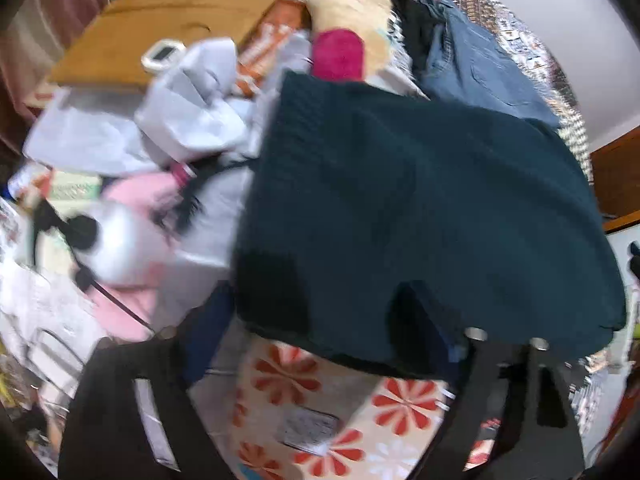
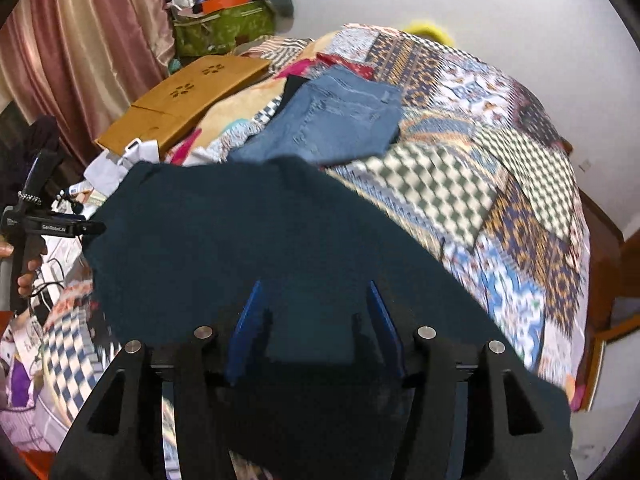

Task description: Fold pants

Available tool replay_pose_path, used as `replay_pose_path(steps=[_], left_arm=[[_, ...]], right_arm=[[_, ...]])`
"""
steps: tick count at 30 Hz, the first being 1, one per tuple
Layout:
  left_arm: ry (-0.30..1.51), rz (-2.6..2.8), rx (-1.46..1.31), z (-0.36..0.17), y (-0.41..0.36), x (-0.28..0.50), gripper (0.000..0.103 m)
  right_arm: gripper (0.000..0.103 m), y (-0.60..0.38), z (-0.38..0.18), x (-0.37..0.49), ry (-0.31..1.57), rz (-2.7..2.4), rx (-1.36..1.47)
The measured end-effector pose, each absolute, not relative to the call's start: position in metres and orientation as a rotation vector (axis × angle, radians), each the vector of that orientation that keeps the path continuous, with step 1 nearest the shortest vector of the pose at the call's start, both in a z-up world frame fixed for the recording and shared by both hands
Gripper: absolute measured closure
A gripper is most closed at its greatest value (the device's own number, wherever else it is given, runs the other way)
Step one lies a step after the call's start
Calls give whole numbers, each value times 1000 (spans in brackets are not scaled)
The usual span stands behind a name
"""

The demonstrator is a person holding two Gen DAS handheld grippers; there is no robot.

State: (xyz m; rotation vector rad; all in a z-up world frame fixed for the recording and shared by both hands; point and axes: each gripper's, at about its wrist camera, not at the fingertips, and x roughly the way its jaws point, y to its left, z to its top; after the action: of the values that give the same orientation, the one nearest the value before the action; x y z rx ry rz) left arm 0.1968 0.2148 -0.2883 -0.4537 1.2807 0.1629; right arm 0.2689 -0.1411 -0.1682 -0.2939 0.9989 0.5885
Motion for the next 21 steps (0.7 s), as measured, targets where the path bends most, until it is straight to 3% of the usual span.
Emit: replay_pose_path(steps=[2, 3, 4, 5, 13, 21], left_arm=[[1267, 211, -437, -290, 208, 193, 33], [1258, 234, -424, -289, 207, 192, 42], [1248, 260, -409, -286, 206, 190, 59], [1237, 300, -381, -283, 207, 188, 67], [1084, 370, -266, -235, 212, 171, 68], [1199, 321, -272, -282, 208, 164, 65]], right_arm=[[53, -151, -169, 261, 999, 573, -281], [53, -154, -169, 259, 998, 569, -272], [53, -158, -169, 258, 997, 564, -260], [53, -161, -168, 257, 996, 560, -250], [53, -176, -163, 253, 982, 526, -153], [53, -176, -205, 245, 1096, 505, -109]])
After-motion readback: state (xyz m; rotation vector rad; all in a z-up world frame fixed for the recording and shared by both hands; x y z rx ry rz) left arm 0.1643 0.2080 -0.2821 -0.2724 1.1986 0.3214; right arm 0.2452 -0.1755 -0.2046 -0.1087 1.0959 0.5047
